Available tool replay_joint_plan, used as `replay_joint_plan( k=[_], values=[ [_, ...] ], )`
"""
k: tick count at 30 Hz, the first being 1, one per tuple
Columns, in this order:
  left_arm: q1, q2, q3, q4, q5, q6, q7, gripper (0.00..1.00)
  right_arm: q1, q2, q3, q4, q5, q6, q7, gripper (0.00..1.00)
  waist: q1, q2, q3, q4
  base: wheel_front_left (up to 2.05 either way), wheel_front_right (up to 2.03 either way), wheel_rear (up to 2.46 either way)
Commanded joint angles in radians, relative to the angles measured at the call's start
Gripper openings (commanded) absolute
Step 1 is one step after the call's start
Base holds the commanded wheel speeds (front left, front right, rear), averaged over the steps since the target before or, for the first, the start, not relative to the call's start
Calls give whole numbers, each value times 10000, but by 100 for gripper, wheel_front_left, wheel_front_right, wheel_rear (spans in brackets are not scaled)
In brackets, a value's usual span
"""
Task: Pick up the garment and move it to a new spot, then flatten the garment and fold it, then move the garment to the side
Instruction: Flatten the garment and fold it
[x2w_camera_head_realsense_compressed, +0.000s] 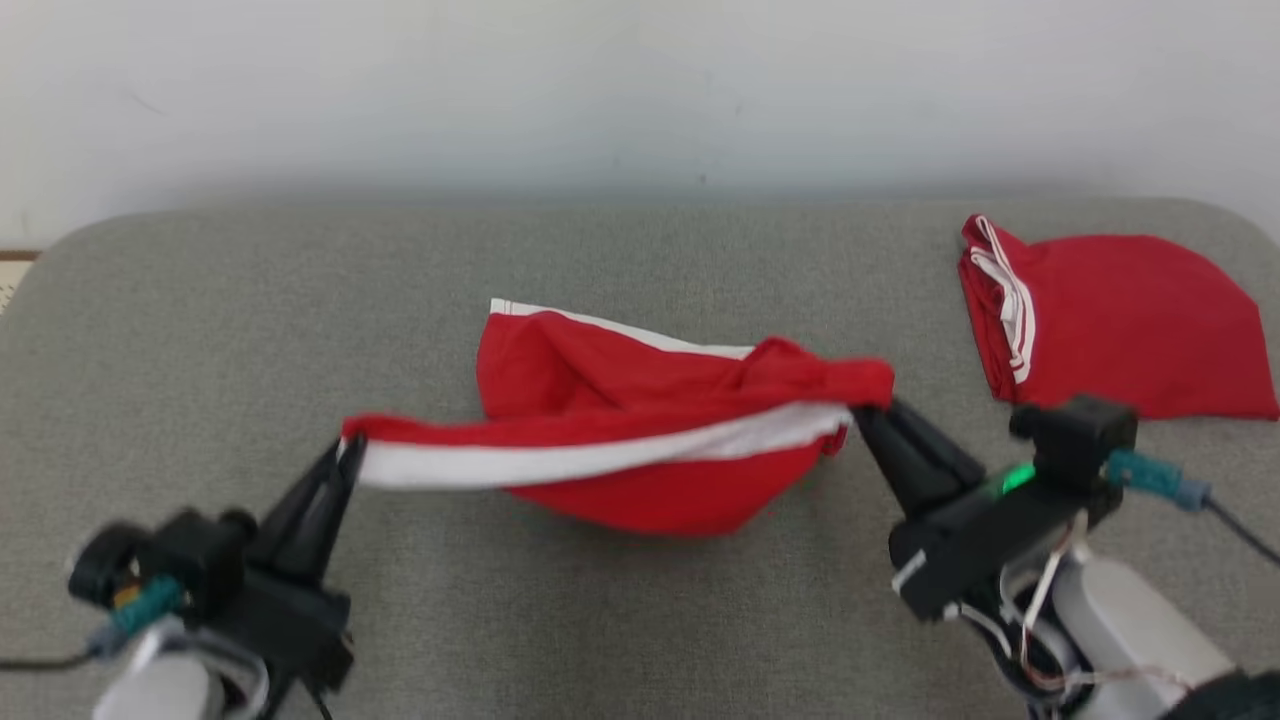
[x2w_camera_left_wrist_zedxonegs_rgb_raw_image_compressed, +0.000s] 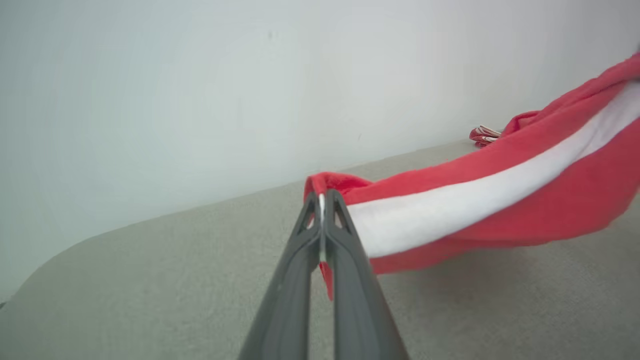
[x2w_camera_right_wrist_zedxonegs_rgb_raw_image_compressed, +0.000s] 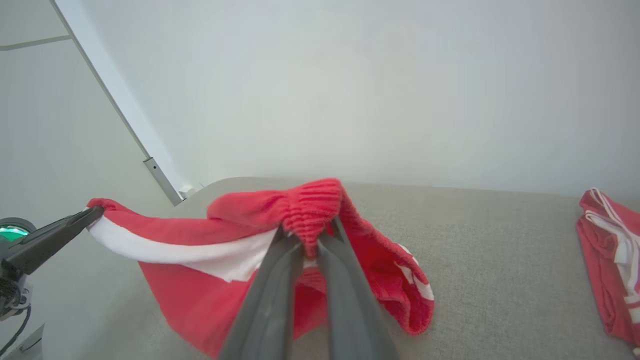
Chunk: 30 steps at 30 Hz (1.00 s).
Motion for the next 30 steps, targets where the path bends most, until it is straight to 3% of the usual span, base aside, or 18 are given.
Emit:
replay_joint_plan(
  k=[1, 10, 19, 22, 30],
  values=[
    [-248, 143, -29, -30, -75, 5, 51, 0, -247, 6, -8, 23, -14, -7, 10, 0, 0, -1, 390, -72, 0, 0, 0],
    [-4351, 1753, -1073, 681, -1110, 6, 879, 0, -4511, 1149, -455, 2185, 1009, -6, 243, 0, 0, -1, 2491, -412, 0, 0, 0],
    [-9106, 2639, -2456, 2535, -2101, 6, 1441, 0, -9813, 2063, -592, 5390, 1679, -7, 588, 0, 0, -1, 4311, -548, 0, 0, 0],
    [-11006, 2552, -3038, 3453, -2308, 8, 1425, 0, -11746, 2332, -858, 6854, 1817, -7, 497, 0, 0, -1, 4730, -480, 0, 0, 0],
    [-13704, 2038, -3746, 4932, -2284, 8, 1010, 0, -14370, 2875, -1094, 9221, 1552, -7, -256, 0, 0, -1, 4667, -289, 0, 0, 0]
  ],
)
